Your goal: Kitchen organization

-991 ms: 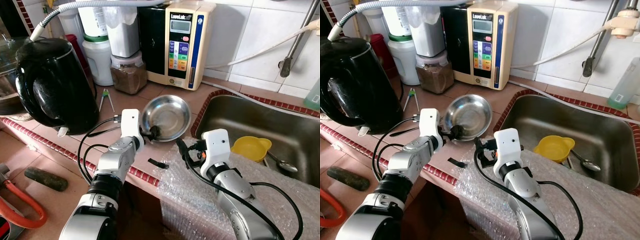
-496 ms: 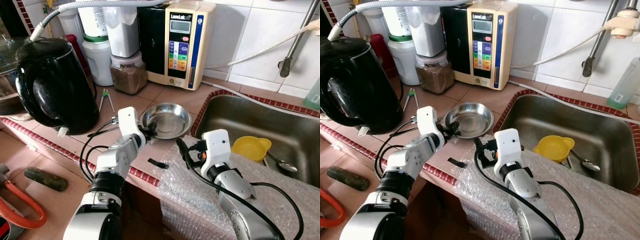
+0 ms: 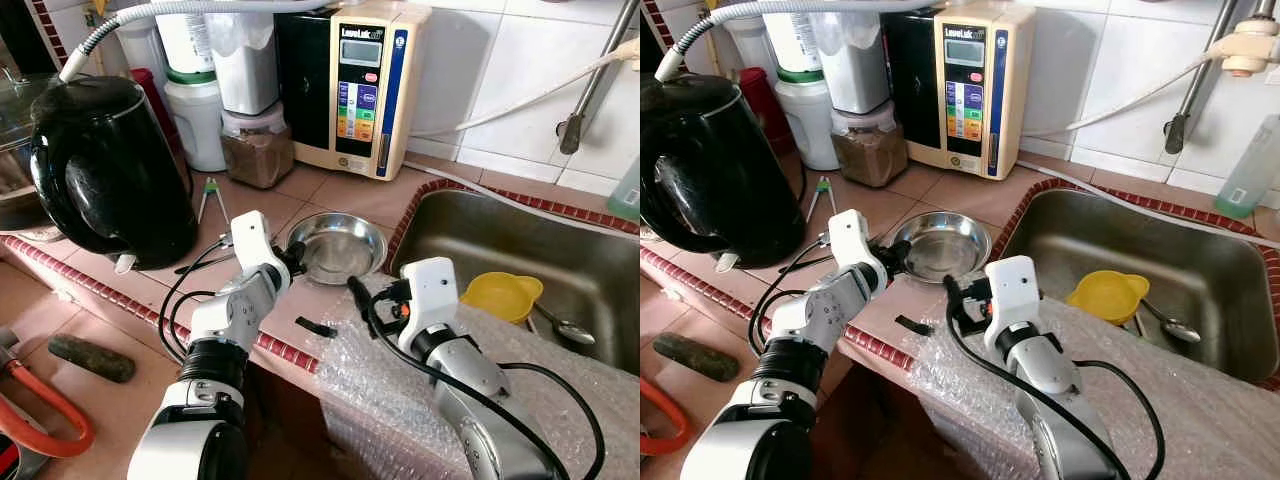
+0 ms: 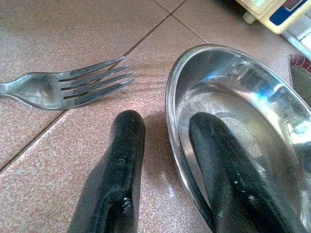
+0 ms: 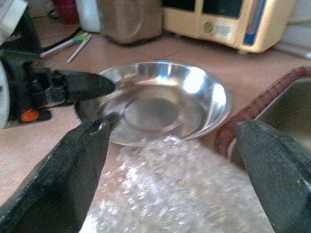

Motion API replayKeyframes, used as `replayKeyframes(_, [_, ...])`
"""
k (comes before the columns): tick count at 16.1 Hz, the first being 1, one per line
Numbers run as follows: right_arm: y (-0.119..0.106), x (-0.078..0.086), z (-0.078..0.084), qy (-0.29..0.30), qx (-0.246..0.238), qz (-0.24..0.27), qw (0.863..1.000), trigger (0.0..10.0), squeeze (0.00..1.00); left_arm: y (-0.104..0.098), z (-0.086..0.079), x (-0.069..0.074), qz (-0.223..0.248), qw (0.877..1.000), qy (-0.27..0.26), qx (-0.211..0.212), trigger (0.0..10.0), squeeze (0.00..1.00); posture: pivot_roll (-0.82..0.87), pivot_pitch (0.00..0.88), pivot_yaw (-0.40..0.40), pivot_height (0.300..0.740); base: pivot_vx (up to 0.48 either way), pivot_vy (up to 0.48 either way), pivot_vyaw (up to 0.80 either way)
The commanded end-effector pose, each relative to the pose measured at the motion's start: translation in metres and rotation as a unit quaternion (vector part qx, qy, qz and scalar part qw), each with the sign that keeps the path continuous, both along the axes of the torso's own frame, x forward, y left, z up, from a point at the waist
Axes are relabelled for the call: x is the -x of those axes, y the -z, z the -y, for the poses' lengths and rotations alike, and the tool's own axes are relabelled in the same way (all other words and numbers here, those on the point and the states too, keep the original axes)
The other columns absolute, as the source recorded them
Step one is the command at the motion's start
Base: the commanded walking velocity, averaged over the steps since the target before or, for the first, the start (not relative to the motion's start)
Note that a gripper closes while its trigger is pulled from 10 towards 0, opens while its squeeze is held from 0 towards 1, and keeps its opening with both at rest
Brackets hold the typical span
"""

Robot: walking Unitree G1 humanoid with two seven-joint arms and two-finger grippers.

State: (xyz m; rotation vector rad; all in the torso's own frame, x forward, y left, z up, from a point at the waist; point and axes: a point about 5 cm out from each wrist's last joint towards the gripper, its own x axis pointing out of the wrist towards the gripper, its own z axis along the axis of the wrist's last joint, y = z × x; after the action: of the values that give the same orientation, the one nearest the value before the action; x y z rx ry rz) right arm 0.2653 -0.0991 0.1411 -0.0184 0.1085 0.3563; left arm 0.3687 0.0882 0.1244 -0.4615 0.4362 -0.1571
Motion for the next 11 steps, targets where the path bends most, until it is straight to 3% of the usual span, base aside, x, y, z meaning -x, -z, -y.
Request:
replayKeyframes(1, [-0.002,0.000,-0.002,-0.006,0.001,0.001,1.000,10.0,1.00,-0.002,-0.001,-0.001,-0.001,1.000,-0.009,0.005,0.0,0.00,0.02,0.000,0.053,0.740,0.000,0.000,0.00])
replayKeyframes(9, [0.000,0.000,-0.005,-0.020,0.003,-0.007,1.000,10.0,1.00,-0.014,0.002,-0.006,0.039,0.998,-0.023,0.049,0.0,0.00,0.02,0.000,0.052,0.740,0.000,0.000,0.00])
replayKeyframes(11, [0.000,0.000,-0.006,-0.022,0.005,-0.007,1.000,10.0,1.00,-0.011,0.004,-0.005,0.032,0.998,-0.018,0.042,0.0,0.00,0.03,0.000,0.051,0.740,0.000,0.000,0.00])
